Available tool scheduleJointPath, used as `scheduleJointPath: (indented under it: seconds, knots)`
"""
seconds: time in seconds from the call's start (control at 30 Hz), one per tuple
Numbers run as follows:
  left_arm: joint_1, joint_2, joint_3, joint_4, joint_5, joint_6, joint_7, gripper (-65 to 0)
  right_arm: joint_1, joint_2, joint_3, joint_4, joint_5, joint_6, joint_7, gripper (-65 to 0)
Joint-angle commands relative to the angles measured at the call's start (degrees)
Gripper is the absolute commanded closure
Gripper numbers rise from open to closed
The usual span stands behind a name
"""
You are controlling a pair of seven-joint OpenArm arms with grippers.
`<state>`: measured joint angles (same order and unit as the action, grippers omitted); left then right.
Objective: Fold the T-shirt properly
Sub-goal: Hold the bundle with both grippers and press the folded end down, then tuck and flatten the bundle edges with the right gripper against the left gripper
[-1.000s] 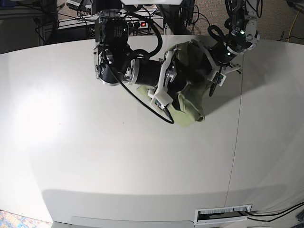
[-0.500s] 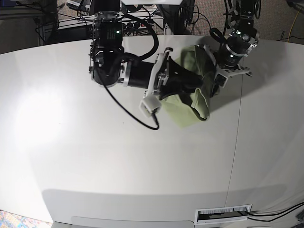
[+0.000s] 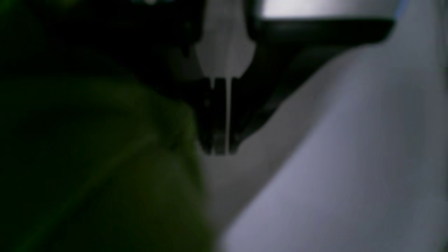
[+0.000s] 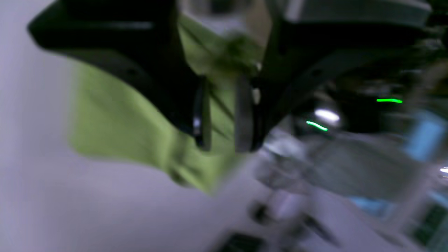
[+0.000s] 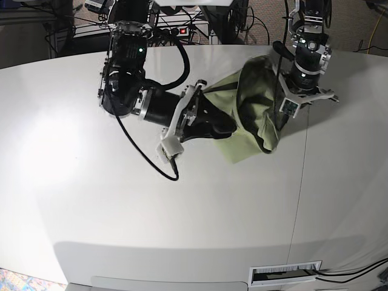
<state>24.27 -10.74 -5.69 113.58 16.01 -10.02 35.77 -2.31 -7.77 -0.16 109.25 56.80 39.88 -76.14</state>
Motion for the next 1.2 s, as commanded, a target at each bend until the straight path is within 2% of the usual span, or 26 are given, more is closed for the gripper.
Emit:
scheduleJointPath:
  seconds: [0.0, 0.13, 0.2, 0.3, 0.4, 0.53, 0.6, 0.73, 0.83, 0.97, 1.07, 1.17]
  knots:
    - [-0.17, -1.53, -0.24, 0.92, 1.7, 2.14, -0.63, 0.0, 1.22, -0.15, -0.15, 0.9, -0.2, 0.12, 2.4, -13.6]
    - [-0.13, -5.64, -0.87, 1.05, 8.28, 8.37, 2.47, 0.0, 2.84, 0.79, -0.15, 0.9, -7.17, 0.12, 5.49, -13.5]
    - [-0.11, -7.26, -2.08, 1.29, 9.53, 10.91, 5.46, 0.0, 3.85, 0.96, -0.15, 0.9, -10.86, 0.12, 6.51, -12.8]
    - [0.68, -8.48, -4.79, 3.41, 9.22, 12.2, 8.28, 0.0, 4.83, 0.96, -0.48, 0.9, -15.72, 0.12, 8.57, -6.3]
    - [4.13, -8.46, -7.56, 9.66, 3.8, 12.17, 7.93, 0.0, 5.27, 0.96, -2.32, 0.9, -21.59, 0.12, 10.51, -0.2]
    - [10.71, -8.31, -9.75, 21.42, -6.43, 12.09, 7.93, 0.0, 5.31, 0.96, -6.34, 0.87, -26.75, 0.12, 12.22, 0.0]
    - [14.12, -8.31, -9.86, 21.42, -12.63, 11.78, 7.61, 0.0, 5.31, 0.96, -8.31, 0.87, -29.53, 0.12, 13.57, 0.0]
    - [18.14, -8.15, -9.81, 21.42, -24.72, 8.98, 2.97, 0.0, 5.4, 1.09, -10.67, 0.46, -34.25, 0.12, 15.56, 0.0]
    - [18.88, -6.95, -9.81, 21.42, -28.79, 5.62, 2.21, 0.0, 6.14, 1.09, -10.64, -1.49, -36.0, 0.12, 17.88, 0.0]
    - [18.71, -4.66, -9.81, 21.42, -38.97, -2.16, 1.36, 0.0, 8.04, 1.09, -10.64, -6.27, -38.14, 0.12, 19.69, 0.0]
    - [18.73, -2.62, -9.81, 21.42, -43.47, -6.36, 0.72, 0.0, 10.51, 1.07, -10.67, -11.02, -38.47, 0.12, 21.53, 0.0]
    - [18.73, -1.11, -9.77, 21.42, -46.99, -8.52, 0.81, 0.0, 13.33, 0.57, -10.67, -15.43, -40.24, 0.12, 24.9, 0.0]
